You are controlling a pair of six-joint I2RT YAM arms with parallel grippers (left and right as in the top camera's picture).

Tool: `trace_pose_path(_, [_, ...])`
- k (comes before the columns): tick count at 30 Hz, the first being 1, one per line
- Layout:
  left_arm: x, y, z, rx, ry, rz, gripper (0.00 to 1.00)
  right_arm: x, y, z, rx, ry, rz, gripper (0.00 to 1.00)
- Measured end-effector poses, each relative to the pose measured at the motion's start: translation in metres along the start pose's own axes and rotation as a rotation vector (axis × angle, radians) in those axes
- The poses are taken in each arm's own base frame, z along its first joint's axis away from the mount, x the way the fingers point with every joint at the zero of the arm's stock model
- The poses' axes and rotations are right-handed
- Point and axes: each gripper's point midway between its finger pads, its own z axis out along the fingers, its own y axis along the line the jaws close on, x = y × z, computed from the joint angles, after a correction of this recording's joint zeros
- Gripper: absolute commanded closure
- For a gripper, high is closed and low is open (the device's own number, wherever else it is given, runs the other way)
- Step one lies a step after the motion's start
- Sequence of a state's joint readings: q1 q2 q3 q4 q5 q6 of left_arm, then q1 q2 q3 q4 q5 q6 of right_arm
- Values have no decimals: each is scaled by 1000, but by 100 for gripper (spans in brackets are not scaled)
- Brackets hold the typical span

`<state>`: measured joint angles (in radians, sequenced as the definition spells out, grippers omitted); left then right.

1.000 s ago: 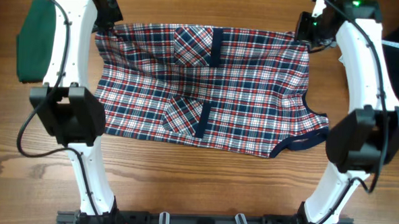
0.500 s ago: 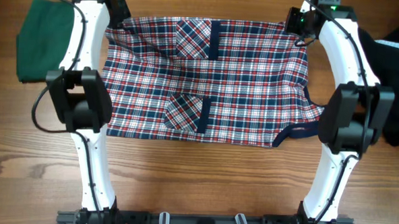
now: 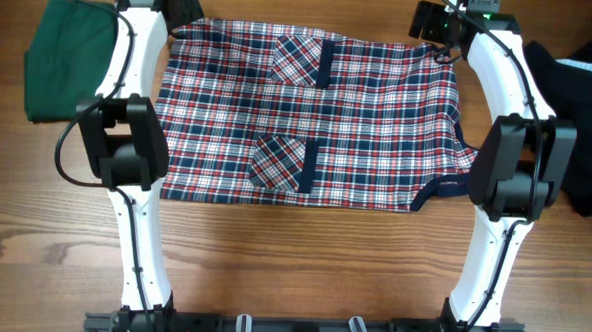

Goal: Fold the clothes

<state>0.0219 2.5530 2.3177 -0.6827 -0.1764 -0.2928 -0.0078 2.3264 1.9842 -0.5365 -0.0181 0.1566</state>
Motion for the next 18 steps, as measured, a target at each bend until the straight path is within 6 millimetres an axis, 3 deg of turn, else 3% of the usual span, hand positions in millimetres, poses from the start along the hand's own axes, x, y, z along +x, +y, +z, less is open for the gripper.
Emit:
trace_pose_path(5, [-2,7,1,-12,-1,38,0,0,-1,0,1,1,1,1])
trace_pose_path(12, [25,20,-4,-57,115,114,0,18,-3,-9,14,83,-2,0])
trace_pose_path(16, [34,27,-28,-71,188,134,0,20,-3,-50,22,136,-1,0])
trace_pose_path(18, [32,25,-55,-45,219,135,0,20,-2,-85,26,157,0,0])
